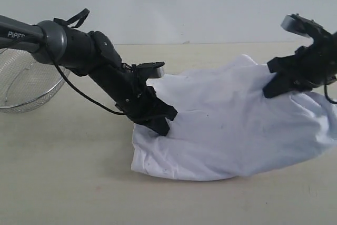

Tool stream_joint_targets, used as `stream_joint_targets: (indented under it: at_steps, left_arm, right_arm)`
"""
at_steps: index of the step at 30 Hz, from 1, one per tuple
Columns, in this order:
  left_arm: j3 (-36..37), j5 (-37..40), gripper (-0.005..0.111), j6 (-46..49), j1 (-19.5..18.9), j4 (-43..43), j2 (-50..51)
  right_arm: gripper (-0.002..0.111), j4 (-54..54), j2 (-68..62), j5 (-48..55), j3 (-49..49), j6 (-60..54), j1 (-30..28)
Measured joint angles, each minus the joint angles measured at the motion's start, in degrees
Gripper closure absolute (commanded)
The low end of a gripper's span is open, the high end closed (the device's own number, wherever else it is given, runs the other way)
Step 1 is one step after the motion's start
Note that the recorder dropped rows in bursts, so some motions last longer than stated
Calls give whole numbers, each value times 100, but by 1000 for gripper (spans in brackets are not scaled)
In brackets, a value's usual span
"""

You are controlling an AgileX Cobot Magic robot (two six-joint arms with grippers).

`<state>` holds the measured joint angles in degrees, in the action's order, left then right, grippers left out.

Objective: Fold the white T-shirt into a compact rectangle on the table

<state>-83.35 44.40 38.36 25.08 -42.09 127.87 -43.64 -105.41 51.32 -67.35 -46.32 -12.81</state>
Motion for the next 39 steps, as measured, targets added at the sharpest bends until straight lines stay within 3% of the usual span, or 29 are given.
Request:
stream_joint_targets:
  at_steps: [4, 8, 11, 20, 23, 27, 29, 33, 39]
  left_arm:
    - [0, 13, 102, 75, 0, -190, 20]
    - [0, 50, 102, 304, 0, -394, 33]
    - [35, 135, 102, 382, 0, -352, -229]
    - [76, 158, 102, -790, -11, 1513, -1690]
    - [265, 174, 102, -898, -145, 1645, -2036]
    - [752, 106, 102, -937, -436, 1786, -2427]
    - [1046, -46, 102, -983, -601, 1828, -2584]
    - [1455, -243, 102, -983, -820, 1836, -2717]
    - [1830, -518, 102, -997, -849, 1850, -2716]
  right_arm:
    - [109, 810, 126, -495, -437, 1191, 1425]
    - [109, 1999, -186, -680, -1133, 2458, 2447]
    - [109, 2381, -724, -534, -1521, 2899, 2823]
    - [105, 2540, -1742, -604, -1935, 3004, 3460]
    - [83, 2570, -1885, -761, -1983, 3004, 3577]
    - [34, 2548, -1915, -797, -2072, 3004, 3584]
    - [26, 2482, -1915, -706, -2192, 2994, 3605]
    - [32, 2381, -1915, -98, -2528, 2994, 3619]
    - [54, 2693, -1647, 781, -3076, 3056, 3619]
